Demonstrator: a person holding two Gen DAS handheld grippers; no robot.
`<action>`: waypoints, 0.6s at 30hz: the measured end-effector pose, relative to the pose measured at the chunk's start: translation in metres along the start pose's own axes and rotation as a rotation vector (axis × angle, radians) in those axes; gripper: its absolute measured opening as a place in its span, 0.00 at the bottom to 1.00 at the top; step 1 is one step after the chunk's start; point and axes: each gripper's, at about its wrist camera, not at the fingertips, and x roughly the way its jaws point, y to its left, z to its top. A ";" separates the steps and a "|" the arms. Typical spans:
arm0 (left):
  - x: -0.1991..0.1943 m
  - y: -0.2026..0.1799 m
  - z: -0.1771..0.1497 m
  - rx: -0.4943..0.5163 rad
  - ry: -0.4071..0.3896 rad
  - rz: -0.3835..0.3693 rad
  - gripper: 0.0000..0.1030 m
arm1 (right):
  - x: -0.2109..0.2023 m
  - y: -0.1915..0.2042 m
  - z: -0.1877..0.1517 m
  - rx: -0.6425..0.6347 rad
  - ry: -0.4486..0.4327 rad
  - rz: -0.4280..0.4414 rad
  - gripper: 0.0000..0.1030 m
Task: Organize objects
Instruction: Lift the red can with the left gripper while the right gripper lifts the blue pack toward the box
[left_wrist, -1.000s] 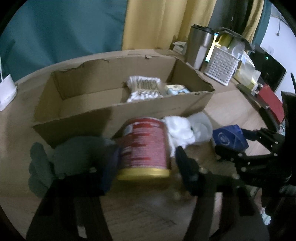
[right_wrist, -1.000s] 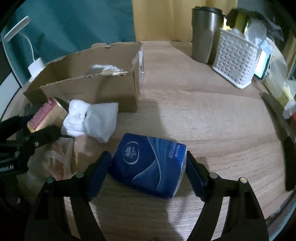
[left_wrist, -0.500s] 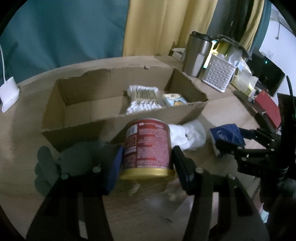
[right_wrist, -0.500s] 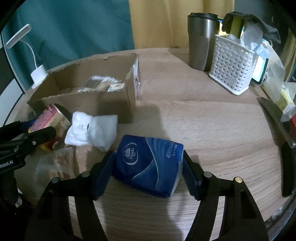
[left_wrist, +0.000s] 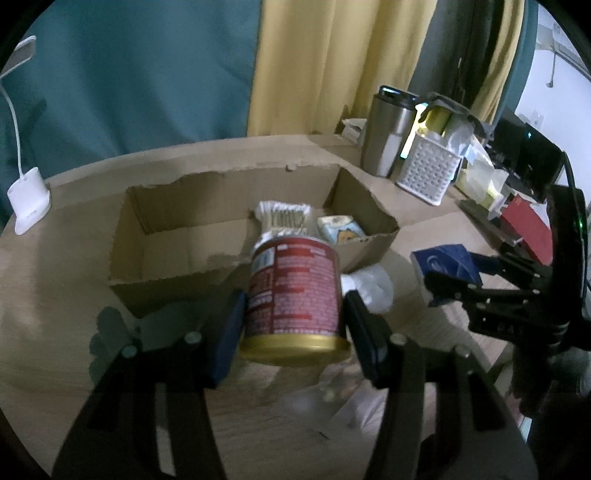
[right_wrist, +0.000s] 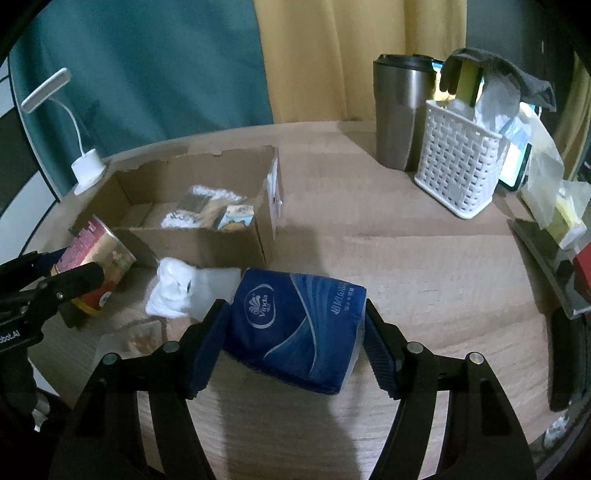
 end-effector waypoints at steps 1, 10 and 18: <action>-0.002 0.000 0.001 -0.001 -0.004 0.001 0.54 | -0.001 0.000 0.001 -0.001 -0.003 0.001 0.70; -0.011 0.000 0.011 -0.008 -0.032 0.004 0.54 | -0.010 0.000 0.013 -0.009 -0.037 0.018 0.70; -0.017 0.003 0.022 -0.014 -0.054 0.009 0.54 | -0.017 -0.002 0.026 -0.012 -0.067 0.030 0.70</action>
